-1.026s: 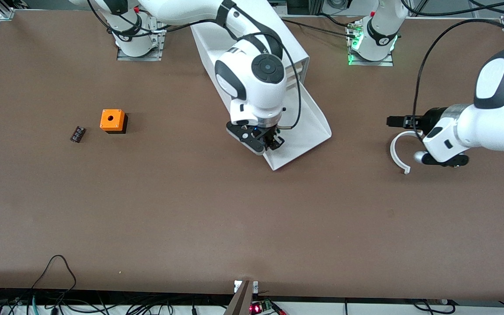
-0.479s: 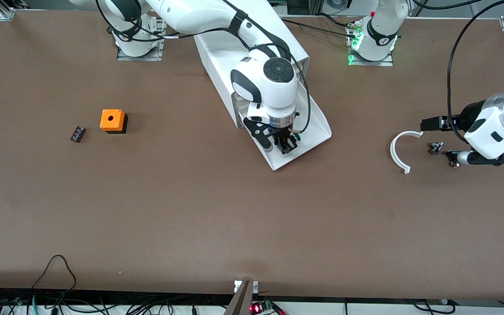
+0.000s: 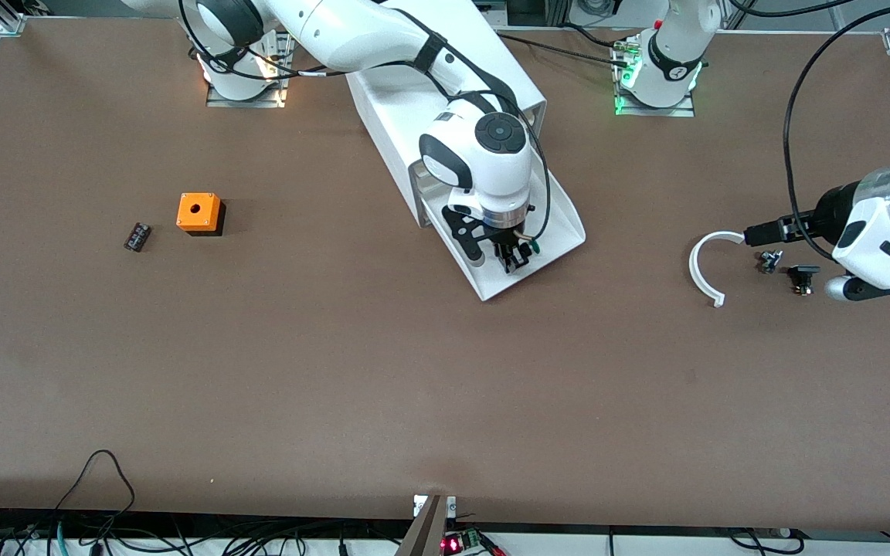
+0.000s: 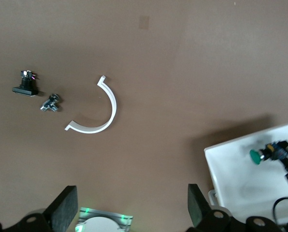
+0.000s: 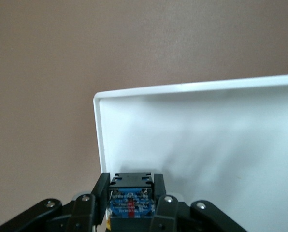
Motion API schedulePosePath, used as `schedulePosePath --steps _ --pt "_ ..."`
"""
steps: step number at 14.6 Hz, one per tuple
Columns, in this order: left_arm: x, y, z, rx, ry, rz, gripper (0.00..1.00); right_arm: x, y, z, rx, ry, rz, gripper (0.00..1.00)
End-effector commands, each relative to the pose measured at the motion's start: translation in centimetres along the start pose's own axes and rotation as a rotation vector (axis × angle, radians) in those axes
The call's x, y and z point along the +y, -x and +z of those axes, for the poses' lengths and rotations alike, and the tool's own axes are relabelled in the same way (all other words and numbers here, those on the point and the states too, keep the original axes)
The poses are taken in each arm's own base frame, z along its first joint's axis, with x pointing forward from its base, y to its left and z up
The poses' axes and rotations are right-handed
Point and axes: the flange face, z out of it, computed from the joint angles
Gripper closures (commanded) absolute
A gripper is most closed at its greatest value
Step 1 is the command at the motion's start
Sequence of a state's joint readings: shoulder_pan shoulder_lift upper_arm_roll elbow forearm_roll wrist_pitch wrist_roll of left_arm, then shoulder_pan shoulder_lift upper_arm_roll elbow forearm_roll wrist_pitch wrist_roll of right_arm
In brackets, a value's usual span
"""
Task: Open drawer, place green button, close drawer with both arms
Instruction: 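Lower the button into the open drawer and open the right gripper, then raise the right gripper from the drawer while the left gripper approaches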
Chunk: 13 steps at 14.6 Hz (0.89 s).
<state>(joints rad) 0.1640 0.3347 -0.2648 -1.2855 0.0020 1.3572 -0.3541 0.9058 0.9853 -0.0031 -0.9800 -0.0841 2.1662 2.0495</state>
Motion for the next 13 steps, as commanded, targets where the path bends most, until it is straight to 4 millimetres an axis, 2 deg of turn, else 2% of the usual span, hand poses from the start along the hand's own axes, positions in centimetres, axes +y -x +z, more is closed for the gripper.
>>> schedulePosePath --steps 1,2,4,6,8,9,13 --pt "1.4 0.3 0.6 0.030 -0.014 -0.051 0.00 -0.1 0.3 -0.1 0.006 -0.024 0.025 0.38" --pt "2.0 0.4 0.8 0.036 -0.011 -0.061 0.00 -0.3 0.1 -0.1 0.010 -0.028 0.023 0.00" --pt "2.3 0.3 1.0 0.041 -0.007 -0.084 0.00 -0.7 -0.7 -0.4 0.002 -0.024 0.038 0.00" --pt "2.3 0.3 1.1 0.042 -0.005 -0.084 0.00 -1.8 -2.8 -1.3 0.001 -0.026 0.061 0.00" --pt "2.5 0.0 1.4 0.050 -0.001 -0.088 0.00 -3.9 -5.4 -3.9 -0.018 -0.041 0.095 0.00" --pt "2.7 -0.3 2.4 0.053 0.000 -0.107 0.00 -4.5 -6.0 -5.0 -0.030 -0.037 0.071 0.00" --pt "7.7 0.0 6.9 0.120 0.048 -0.224 0.00 -6.4 -11.4 -9.2 -0.040 -0.016 -0.071 0.00"
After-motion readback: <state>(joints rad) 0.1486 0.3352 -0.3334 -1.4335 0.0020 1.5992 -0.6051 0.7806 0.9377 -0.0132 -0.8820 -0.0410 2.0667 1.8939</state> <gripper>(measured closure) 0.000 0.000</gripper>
